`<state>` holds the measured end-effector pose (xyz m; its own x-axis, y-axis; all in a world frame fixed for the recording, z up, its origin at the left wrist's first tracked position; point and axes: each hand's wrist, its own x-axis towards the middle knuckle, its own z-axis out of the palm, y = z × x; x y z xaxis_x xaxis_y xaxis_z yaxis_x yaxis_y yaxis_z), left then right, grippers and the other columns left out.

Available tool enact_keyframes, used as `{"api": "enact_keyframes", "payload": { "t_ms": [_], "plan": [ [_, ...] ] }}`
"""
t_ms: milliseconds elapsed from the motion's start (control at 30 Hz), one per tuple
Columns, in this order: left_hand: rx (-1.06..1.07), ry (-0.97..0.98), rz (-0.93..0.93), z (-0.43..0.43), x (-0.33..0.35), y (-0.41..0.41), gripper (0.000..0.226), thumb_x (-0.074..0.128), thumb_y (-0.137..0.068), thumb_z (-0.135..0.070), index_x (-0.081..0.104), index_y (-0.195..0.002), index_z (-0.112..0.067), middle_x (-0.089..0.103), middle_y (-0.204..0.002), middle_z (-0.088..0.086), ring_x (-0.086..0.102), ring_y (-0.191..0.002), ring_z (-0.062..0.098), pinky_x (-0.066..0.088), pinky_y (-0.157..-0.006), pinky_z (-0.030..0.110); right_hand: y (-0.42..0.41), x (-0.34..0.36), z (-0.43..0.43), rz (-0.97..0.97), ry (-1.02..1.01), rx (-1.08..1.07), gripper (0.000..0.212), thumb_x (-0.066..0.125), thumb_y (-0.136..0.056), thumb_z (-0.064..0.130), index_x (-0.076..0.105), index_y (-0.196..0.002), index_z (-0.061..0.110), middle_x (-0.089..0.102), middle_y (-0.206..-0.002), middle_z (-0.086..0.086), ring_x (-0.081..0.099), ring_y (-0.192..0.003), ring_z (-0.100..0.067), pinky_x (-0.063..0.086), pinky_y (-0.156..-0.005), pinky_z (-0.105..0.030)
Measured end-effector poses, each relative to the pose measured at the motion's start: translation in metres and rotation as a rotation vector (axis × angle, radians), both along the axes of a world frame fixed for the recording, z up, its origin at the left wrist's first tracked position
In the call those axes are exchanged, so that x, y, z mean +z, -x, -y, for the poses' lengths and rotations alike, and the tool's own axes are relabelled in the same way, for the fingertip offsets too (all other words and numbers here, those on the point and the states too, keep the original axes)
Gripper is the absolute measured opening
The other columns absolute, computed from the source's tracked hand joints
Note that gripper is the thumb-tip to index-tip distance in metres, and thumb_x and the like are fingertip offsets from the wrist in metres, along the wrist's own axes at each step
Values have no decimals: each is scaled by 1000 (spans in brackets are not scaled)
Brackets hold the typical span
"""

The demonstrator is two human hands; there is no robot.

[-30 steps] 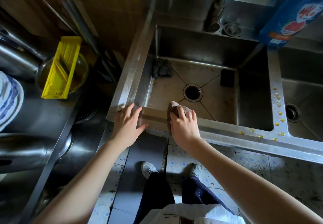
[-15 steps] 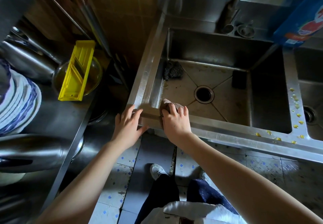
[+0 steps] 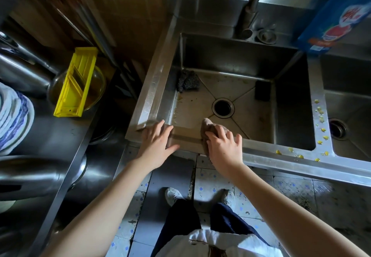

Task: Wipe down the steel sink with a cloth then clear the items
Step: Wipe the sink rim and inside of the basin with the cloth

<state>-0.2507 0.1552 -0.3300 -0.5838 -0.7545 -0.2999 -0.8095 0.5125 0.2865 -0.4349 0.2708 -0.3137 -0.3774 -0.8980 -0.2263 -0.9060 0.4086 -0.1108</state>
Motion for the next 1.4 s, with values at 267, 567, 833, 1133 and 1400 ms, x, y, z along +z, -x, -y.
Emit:
{"api": "enact_keyframes", "payload": {
  "t_ms": [267,567,833,1133,1400],
  "plan": [
    [-26,-23,28,-32,-7,48,71,49,-84,-60,27,-143,-27,9,-156,3,17,-139,29,7,-114,53,64,3,-59,-51,-9,-92,31,47,-94,30,60,-123,27,48,-136,-4,50,-114,-32,34,-96,-47],
    [-19,-56,10,-78,-12,117,76,42,-85,-65,20,-146,-26,2,-158,1,10,-143,27,2,-115,55,125,1,-111,-66,41,-109,26,55,-91,26,65,-114,25,55,-127,-7,55,-105,-34,39,-89,-48],
    [18,-25,61,-107,-12,161,73,34,-87,-65,19,-147,-27,1,-158,0,12,-143,28,6,-115,56,176,0,-155,-60,64,-113,28,52,-91,28,62,-118,28,53,-128,-4,52,-106,-31,40,-86,-45],
    [41,-33,25,-128,-3,191,70,31,-89,-63,15,-147,-28,-1,-159,-1,9,-144,26,1,-114,54,216,9,-186,-33,-43,-184,34,39,-95,38,56,-124,36,38,-142,-4,45,-113,-29,37,-88,-42],
    [-22,-50,50,-117,2,178,79,37,-85,-67,11,-148,-27,-6,-159,-3,7,-145,26,-2,-114,53,201,10,-173,57,-49,-248,35,44,-96,24,56,-129,29,43,-136,-4,44,-113,-30,37,-92,-40]
  ]
}}
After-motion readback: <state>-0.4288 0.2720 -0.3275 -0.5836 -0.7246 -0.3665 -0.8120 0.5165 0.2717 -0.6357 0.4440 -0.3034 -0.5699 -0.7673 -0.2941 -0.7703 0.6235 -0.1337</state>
